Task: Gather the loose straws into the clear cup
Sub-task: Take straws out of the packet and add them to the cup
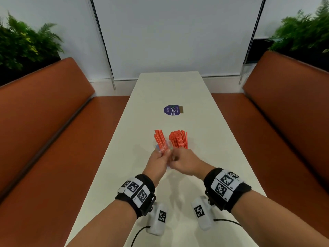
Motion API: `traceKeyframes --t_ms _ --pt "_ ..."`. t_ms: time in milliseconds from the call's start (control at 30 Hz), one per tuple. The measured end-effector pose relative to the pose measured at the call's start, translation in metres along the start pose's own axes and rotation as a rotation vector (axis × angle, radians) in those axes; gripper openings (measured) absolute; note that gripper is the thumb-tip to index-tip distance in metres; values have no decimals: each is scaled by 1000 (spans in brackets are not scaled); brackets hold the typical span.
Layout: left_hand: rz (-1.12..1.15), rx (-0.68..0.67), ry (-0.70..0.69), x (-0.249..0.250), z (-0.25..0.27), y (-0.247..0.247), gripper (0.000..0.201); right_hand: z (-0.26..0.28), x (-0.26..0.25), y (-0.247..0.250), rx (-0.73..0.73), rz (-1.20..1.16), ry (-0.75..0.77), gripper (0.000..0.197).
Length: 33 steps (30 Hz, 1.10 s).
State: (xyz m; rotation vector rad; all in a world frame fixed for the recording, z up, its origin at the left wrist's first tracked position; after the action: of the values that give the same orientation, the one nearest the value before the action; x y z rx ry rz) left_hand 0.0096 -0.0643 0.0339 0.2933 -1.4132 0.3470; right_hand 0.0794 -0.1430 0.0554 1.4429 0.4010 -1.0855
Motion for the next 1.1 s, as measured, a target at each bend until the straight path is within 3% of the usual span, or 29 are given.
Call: traceKeyframes --t_ms 67,133,233,267,400,533,700,866,966,1100 --pt "-10 12 -53 1 -1 2 24 5 -3 21 289 38 34 25" --pt "-12 3 -65 -1 -1 1 22 10 -9 32 487 -20 115 17" --pt "-110 -62 -85 2 1 -10 23 7 -19 25 398 -143 144 50" --pt "-166 -77 -88 2 0 -14 23 5 -22 20 365 -180 117 53" --pt "-282 -83 -34 -2 -4 -18 42 -2 -25 12 365 -453 61 16" --pt "-245 -146 -33 -3 -2 -13 24 -5 -14 17 358 -612 29 24" --pt "-235 -217 -96 -13 -2 -5 47 1 -2 34 484 -763 40 22" --pt "-444 -252 -96 -24 -6 -3 34 6 11 60 629 -803 50 17" --pt "-553 -303 -28 -36 -14 -2 34 9 17 76 715 -764 52 17" --pt "-783 -460 161 -54 -24 -8 41 11 18 91 781 -733 105 15"
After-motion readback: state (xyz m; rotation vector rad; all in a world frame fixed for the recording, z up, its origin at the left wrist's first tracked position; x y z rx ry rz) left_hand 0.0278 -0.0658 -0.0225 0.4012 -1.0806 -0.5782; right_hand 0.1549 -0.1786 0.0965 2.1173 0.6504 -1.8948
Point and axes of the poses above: each hand's wrist, its own z-axis away from the middle knuckle, its own y-axis out of the back of the hand, x = y × z, the point moved 4 cm from there along -z, towards the middle knuckle, and after that the axes turned 10 degrees about -x, right-handed, at the moved point
